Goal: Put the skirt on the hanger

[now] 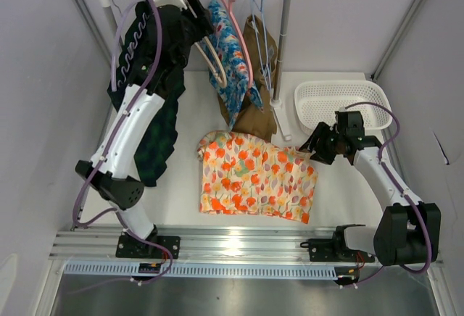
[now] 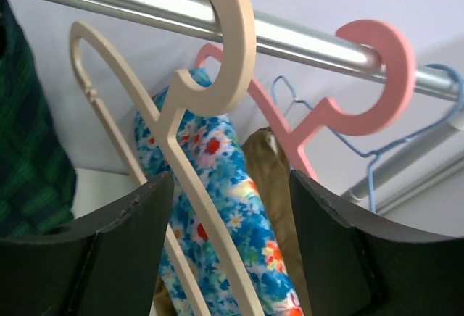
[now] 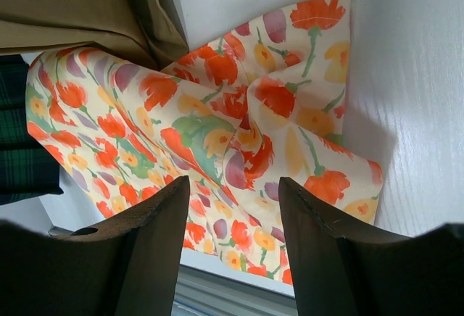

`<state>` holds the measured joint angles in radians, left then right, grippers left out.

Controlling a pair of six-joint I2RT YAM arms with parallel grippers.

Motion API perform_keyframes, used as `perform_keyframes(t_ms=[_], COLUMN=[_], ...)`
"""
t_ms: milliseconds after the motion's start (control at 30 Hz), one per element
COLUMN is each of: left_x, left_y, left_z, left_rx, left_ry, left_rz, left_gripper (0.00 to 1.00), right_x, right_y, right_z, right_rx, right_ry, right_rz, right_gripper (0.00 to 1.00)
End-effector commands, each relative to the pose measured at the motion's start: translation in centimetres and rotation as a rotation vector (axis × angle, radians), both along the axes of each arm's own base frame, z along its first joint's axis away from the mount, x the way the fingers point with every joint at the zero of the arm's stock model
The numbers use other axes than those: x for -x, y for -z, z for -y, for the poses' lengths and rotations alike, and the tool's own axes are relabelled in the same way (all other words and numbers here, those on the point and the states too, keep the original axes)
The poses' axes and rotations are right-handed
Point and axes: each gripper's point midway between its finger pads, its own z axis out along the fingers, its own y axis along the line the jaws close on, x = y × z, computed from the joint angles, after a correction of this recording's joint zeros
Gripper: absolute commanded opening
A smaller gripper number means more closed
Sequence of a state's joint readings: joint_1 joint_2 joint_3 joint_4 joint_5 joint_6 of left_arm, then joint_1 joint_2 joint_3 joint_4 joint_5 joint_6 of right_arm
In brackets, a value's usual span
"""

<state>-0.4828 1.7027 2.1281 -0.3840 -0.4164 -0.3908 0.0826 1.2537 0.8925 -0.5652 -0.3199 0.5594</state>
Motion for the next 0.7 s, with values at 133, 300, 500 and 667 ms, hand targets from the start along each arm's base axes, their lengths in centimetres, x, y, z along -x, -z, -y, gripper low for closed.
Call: perform_keyframes(t_ms=[133, 300, 500, 667], left_x=[-0.5, -1.4, -0.6, 0.2], left_y=[2.1, 3.4, 3.2, 3.2], left_z=[-1.1, -0.9, -1.7, -2.6], left_rx=[-0.135, -0.169, -0.188, -0.216], left_ry=[-0.122, -0.134, -0.153, -0.171], left_rz=[-0.094, -0.133, -0.137, -0.142], left_gripper=[0.68, 0.66, 0.59, 0.49], right_x=[-1.0, -1.0, -0.9, -0.8], right_y=[-2.7, -3.0, -2.8, -2.6], right_z=[-0.2, -0.2, -0.1, -0.2], right_rx=[-0.010, -0.010, -0.008, -0.011], right_ry=[-0.023, -0.026, -0.026, -0.027], right_rz=[0.087, 0.093, 0.091, 0.087], right_gripper=[0.58, 0.58, 0.58, 0.58])
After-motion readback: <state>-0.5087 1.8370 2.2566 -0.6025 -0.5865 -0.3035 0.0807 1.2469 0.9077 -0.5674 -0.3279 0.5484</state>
